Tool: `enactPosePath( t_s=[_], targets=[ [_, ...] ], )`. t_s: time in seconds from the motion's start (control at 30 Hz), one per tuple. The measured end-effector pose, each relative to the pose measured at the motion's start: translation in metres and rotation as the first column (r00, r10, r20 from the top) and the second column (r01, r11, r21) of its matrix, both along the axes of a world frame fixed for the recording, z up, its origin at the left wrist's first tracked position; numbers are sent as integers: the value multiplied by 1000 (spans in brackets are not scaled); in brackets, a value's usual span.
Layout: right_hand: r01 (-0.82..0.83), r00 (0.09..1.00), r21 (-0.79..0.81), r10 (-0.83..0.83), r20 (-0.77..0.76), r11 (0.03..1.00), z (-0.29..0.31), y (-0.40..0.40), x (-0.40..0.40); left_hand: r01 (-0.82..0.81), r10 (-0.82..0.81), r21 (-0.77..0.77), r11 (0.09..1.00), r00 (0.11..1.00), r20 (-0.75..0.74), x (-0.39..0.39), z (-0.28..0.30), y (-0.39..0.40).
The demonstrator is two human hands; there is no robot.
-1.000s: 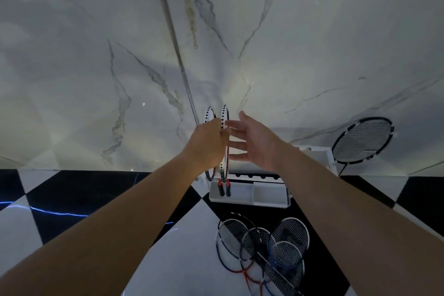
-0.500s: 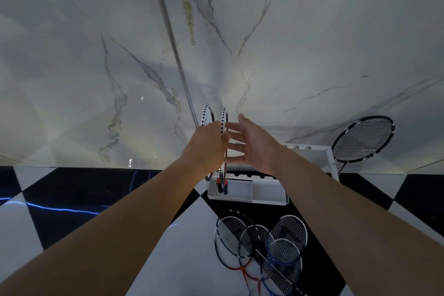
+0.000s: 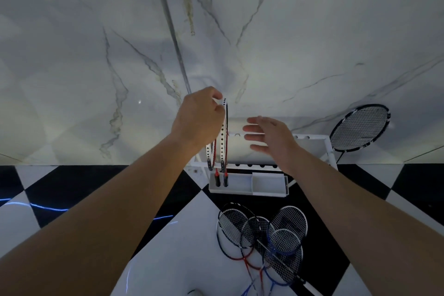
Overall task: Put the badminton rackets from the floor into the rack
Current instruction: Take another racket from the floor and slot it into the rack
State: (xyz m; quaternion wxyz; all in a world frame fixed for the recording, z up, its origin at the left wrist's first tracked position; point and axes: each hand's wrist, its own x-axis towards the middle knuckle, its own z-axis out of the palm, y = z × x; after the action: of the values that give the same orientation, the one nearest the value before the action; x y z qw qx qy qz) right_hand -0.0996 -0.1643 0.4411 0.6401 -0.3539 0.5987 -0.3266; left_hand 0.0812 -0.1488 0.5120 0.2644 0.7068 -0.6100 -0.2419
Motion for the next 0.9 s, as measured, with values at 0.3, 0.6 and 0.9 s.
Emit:
enactPosePath(
  t_s=[0.3,0.6,0.9],
  targets=[
    [-76,990,-53,69,-127,996,-35,56,-69,-122,144,116,986,967,-208,-39,-37,79],
    [-192,939,61,202,-278,979,-159,136,-125,-182,324,363,914,867,-379,-70,-206,148],
    [-112,926,303,210,-314,946,-376,199,-154,-110,339,584,804,892,-300,-62,-414,187]
  ],
)
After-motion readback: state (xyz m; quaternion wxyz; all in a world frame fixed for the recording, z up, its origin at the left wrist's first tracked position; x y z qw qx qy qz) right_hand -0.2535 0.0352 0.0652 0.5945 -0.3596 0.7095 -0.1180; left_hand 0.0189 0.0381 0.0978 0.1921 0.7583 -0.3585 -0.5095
